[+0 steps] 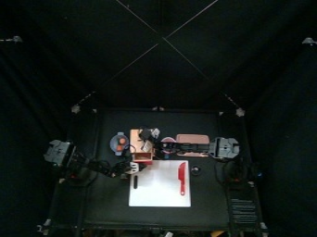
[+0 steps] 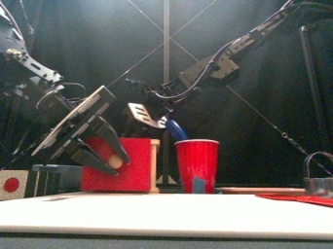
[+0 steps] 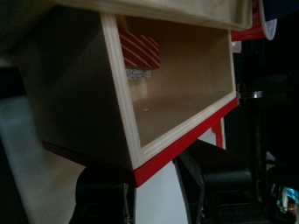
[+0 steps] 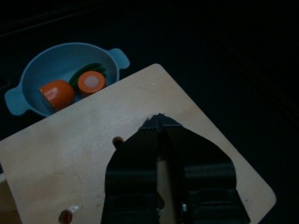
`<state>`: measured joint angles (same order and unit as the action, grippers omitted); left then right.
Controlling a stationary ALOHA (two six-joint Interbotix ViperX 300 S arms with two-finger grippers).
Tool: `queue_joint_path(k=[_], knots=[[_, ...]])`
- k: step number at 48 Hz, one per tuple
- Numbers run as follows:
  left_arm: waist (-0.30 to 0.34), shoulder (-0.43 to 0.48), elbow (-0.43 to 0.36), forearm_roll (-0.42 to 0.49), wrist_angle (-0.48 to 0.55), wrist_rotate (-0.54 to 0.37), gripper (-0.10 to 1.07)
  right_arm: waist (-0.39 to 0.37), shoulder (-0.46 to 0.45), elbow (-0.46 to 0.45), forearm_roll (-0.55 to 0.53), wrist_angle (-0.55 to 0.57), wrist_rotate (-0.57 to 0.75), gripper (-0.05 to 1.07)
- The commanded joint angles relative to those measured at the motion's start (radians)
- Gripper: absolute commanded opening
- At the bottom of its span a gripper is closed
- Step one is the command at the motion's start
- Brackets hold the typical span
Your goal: Grab salmon sushi
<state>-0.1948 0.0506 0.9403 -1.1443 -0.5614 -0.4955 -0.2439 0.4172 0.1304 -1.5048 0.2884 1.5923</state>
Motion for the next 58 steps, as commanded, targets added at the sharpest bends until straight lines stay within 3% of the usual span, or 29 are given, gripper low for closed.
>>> queue_joint_path(k=[1, 35, 58], knots=[[-0.011, -0.003, -0.032, -0.011, -0.006, 0.002, 0.60, -0.008, 0.003, 0.011, 0.009, 0.000, 0.003, 0.29], [-0.141, 0.041, -0.051, -0.101, 0.048, 0.002, 0.60, -0.023, 0.005, 0.009, 0.009, 0.000, 0.003, 0.29], [-0.181, 0.061, -0.034, -0.110, 0.078, 0.002, 0.60, -0.025, 0.005, 0.012, 0.017, 0.000, 0.002, 0.29]])
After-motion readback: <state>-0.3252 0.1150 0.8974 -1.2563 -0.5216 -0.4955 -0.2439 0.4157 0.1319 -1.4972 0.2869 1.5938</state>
